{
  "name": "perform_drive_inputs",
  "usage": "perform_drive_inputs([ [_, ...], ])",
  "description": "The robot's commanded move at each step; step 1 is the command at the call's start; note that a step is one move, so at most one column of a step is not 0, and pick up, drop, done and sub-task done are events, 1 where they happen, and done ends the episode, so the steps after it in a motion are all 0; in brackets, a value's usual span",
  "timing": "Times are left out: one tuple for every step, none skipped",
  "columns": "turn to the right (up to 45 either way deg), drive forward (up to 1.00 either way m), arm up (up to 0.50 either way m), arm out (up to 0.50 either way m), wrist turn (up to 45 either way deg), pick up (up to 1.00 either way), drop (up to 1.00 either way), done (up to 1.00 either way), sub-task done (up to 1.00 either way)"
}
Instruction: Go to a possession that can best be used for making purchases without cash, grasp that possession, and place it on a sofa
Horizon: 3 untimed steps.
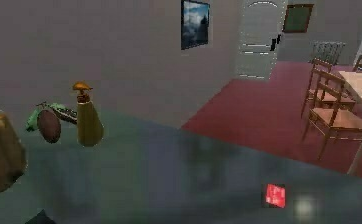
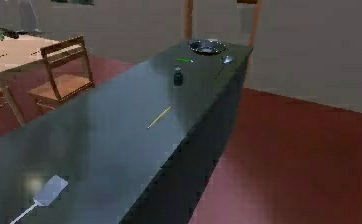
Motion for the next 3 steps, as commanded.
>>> perform_drive_inputs([
  [-45.0,0.00,0.00,0.00,0.0,0.00,0.00,0.00,0.00],
  [-12.0,0.00,0.00,0.00,0.0,0.00,0.00,0.00,0.00],
  [0.0,0.00,0.50,0.00,0.0,0.00,0.00,0.00,0.00],
])
